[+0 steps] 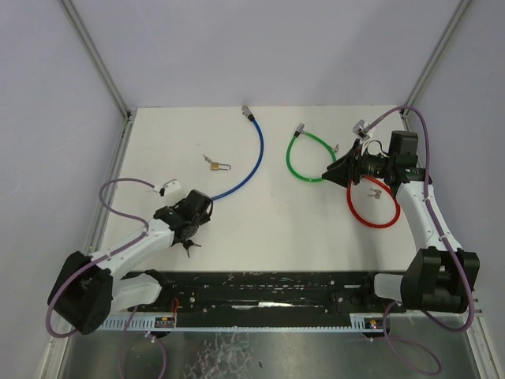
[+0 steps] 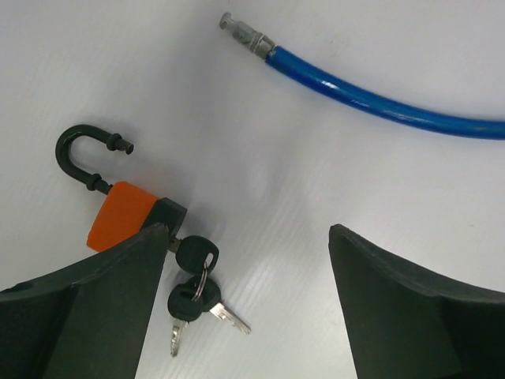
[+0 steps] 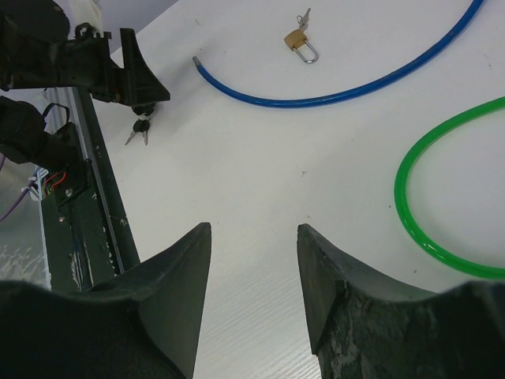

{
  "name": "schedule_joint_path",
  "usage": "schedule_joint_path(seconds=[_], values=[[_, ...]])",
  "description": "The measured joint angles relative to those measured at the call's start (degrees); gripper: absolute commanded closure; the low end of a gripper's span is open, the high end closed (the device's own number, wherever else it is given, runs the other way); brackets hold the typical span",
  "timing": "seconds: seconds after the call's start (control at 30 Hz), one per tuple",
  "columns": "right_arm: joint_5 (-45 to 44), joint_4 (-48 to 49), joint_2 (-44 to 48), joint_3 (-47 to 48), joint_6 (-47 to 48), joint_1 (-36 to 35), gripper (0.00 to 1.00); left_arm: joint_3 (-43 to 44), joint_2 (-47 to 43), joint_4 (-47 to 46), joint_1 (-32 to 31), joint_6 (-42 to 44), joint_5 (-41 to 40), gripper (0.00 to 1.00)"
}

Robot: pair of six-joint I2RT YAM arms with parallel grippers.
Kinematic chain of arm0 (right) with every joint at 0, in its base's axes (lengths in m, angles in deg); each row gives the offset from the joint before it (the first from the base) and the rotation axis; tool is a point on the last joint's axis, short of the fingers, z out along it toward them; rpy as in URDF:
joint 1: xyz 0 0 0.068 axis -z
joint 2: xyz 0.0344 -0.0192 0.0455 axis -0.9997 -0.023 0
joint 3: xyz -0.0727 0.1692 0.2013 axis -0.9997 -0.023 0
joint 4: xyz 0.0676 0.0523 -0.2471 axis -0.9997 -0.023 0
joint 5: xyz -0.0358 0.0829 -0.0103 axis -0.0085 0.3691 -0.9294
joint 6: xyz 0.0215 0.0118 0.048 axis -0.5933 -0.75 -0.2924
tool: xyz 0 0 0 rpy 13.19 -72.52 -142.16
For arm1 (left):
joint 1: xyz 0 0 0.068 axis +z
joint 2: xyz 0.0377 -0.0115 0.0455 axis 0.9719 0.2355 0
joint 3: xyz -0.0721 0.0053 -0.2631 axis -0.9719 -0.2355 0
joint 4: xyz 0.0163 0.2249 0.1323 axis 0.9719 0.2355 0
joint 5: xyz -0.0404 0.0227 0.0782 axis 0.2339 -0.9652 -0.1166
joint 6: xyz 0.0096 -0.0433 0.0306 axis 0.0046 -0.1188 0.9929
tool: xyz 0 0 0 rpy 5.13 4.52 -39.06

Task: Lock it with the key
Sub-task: Pick up the lock from the center of the board.

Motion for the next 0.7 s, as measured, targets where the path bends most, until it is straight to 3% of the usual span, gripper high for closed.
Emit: schedule_joint_path(seconds=[0.07,0.13,0.27,0.5,0.7], values=[[0.00,0.00,-0.02,0.00,0.00,0.00,0.46,0.00,-3.19,1.29,-0.31,-1.55,-0.72,0.16],[0.00,0.00,-0.04,0.00,0.04,-0.02,0.46,0.00,-7.63,2.69,-0.37,-5.14,-1.55,0.08],[0.04,-0.02,-0.04,0.00,0.20,-0.02,0.46,0.31,-10.34,9.60,-0.37,-17.09,-3.28,0.00],[0.61,-0.04,-0.04,0.00,0.20,-0.02,0.46,1.99,-1.31,23.43,-0.35,-35.54,-4.26,0.00],[1.42,-0.35,-0.04,0.00,0.20,-0.02,0.46,3.82,5.29,24.59,3.23,-41.13,-4.48,0.01]])
